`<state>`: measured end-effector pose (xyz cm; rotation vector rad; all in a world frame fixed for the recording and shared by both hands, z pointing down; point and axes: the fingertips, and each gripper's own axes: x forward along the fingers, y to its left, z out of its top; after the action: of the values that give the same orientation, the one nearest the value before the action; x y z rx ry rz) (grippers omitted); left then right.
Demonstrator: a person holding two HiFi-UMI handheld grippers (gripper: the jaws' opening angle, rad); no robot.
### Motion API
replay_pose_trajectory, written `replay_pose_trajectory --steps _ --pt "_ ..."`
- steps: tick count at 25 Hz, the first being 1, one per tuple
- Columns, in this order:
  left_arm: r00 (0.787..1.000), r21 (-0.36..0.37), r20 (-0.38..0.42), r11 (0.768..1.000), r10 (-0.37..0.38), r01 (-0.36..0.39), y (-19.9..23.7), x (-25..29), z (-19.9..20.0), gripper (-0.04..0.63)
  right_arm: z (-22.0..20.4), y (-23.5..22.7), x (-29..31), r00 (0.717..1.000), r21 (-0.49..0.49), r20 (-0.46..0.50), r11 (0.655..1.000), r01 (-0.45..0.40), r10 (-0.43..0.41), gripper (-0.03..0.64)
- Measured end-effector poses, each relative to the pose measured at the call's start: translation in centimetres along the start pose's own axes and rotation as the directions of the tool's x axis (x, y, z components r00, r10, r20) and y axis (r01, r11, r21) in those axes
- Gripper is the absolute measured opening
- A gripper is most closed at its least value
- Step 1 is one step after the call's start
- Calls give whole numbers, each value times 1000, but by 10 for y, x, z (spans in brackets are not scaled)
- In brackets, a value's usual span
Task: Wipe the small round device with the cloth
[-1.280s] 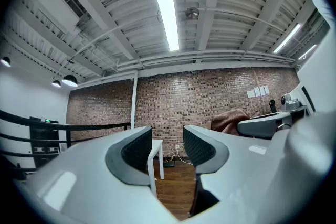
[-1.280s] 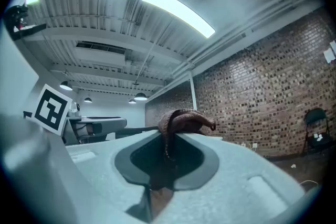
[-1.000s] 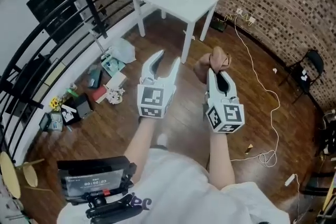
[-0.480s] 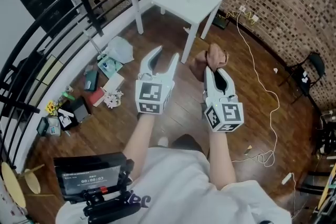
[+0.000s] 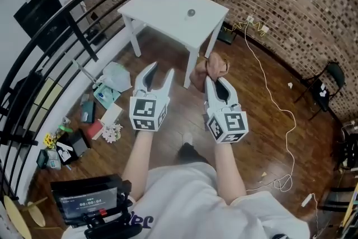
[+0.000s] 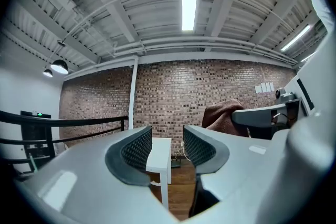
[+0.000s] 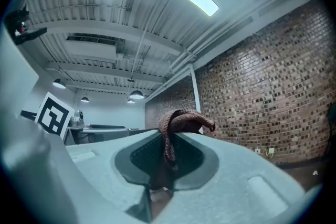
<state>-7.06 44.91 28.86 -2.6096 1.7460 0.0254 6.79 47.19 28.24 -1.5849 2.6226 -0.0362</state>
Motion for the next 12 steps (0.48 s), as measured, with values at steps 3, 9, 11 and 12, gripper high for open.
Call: replay_pose_trajectory --steps 3,9,11,12 --pt "1000 11 7 1000 -3 3 6 60 9 209 13 -41 50 1000 -3 18 1000 -18 18 41" --pt "1000 43 28 999 8 -10 19 167 27 209 37 -118 135 997 -16 52 998 -55 55 41" --pt "1000 41 22 999 21 -21 25 192 27 209 35 -139 155 997 -5 48 998 -57 57 41" --pt "1000 36 12 999 24 -24 27 203 24 209 32 -149 164 998 6 40 999 -54 54 41"
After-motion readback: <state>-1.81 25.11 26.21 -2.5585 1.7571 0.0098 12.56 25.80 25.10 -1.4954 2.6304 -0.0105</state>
